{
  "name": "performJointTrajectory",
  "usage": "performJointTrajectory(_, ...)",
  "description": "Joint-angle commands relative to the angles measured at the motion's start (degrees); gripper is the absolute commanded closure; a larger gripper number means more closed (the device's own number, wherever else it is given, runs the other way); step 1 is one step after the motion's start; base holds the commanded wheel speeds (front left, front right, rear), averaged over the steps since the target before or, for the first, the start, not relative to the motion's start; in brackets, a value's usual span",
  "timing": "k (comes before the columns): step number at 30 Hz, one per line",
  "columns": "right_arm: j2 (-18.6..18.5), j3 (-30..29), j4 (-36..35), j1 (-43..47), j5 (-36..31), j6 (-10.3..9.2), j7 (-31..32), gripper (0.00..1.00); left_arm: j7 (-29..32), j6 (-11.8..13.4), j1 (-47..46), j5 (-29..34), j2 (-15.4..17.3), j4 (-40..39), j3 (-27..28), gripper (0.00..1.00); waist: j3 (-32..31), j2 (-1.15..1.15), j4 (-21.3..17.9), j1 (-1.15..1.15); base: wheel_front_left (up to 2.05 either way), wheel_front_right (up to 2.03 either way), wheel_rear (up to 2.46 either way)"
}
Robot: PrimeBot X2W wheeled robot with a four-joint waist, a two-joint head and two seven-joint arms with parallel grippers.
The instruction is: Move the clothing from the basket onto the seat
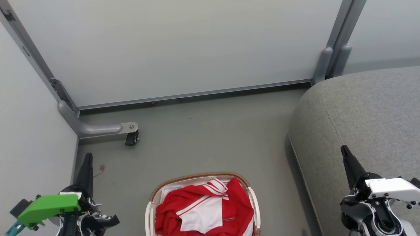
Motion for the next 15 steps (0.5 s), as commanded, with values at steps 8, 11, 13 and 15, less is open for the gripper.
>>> performJointTrajectory(8,-0.35,-0.09,-0.20,0.61,0.18,-0.02,0.16,1.00,0.21,-0.39,-0.64,-0.16,0.30,-0.07,0.09,1.00,0.00,0.00,0.00,0.00,0.00,0.00,0.00)
performJointTrajectory(11,-0.35,-0.09,-0.20,0.62,0.18,-0.02,0.16,1.00,0.21,-0.40,-0.64,-0.16,0.30,-0.07,0.09,1.00,0.00,0.00,0.00,0.00,0.00,0.00,0.00)
performJointTrajectory(13,-0.35,-0.09,-0.20,0.62,0.18,-0.02,0.16,1.00,0.21,-0.39,-0.64,-0.16,0.30,-0.07,0.09,1.00,0.00,0.00,0.00,0.00,0.00,0.00,0.00)
performJointTrajectory(15,-0.35,-0.09,-0.20,0.62,0.18,-0.02,0.16,1.00,0.21,-0.39,-0.64,-0.16,0.30,-0.07,0.09,1.00,0.00,0.00,0.00,0.00,0.00,0.00,0.00)
